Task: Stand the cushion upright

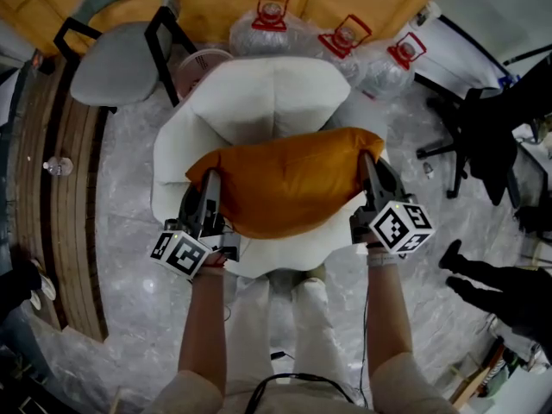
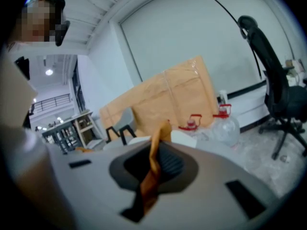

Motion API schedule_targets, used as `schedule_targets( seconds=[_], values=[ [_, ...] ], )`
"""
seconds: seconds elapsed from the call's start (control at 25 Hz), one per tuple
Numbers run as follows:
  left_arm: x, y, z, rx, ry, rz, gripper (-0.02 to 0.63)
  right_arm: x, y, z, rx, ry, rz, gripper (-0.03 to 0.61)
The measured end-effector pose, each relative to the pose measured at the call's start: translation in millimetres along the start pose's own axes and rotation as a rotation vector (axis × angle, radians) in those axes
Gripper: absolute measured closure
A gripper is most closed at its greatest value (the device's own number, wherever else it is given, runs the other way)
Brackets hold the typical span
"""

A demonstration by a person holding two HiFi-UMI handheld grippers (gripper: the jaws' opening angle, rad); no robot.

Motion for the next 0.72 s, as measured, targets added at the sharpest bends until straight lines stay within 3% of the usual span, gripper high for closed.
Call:
schedule_targets(
  seconds=[0.32,0.72],
  values=[
    [41,20,-2,-0.012,-0.014,-0.007,0.525,33,19,11,-0.031,-0.004,-0.002,0.548],
    [81,35,-2,-0.003,-0.037,-0.009,0.525,52,36,22,0.001,-0.026,0.065,0.548]
  ],
)
Point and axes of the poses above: the fingertips, and each gripper's own axes: x forward along the fingers, z to its right, y out of its top, the point moved 4 cm from there along -x, backward along the fingers, and after that the axes turned 10 degrees about y, right-handed, at the moved point
